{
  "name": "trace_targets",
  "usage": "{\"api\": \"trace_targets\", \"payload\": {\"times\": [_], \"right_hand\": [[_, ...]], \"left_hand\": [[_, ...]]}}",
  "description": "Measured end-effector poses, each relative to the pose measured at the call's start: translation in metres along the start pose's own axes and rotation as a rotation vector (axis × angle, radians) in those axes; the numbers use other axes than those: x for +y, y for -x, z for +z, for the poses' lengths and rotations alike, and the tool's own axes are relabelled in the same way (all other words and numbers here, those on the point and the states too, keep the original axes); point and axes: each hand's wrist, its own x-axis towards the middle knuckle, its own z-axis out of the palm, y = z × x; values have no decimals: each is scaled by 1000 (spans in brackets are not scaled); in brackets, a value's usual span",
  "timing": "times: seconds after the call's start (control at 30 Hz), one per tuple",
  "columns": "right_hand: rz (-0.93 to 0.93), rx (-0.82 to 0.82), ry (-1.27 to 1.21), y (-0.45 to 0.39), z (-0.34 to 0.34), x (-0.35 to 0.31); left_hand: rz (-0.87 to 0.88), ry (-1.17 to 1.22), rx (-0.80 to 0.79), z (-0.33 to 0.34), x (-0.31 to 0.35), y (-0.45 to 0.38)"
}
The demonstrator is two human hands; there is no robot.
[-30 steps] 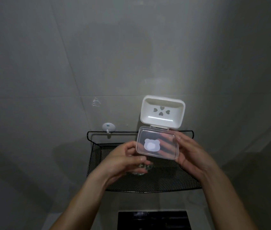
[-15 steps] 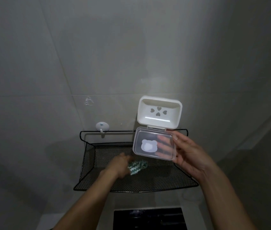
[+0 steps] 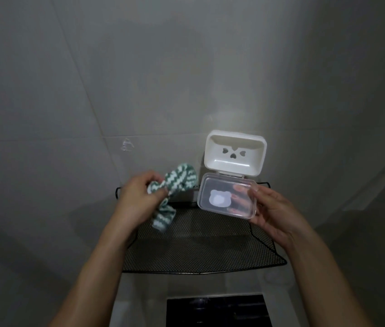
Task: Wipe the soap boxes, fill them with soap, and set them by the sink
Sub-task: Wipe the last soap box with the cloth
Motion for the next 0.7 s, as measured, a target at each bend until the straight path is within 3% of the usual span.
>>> {"api": "trace_targets", "payload": {"times": [0.13, 0.3, 0.5, 0.6, 0.7], "right_hand": [[5, 7, 12, -6, 11, 2], [11, 4, -5, -12, 23, 7], [9, -2, 44, -8, 32, 7], [-8, 3, 57, -6, 33, 5], [-2, 2, 63, -4, 34, 5]], "left_hand": [[197, -73, 136, -28, 44, 13], [359, -396, 109, -8, 70, 24], [556, -596, -9, 23, 73, 30], [533, -668, -41, 29, 73, 31], [399, -688, -8, 33, 78, 31]]}}
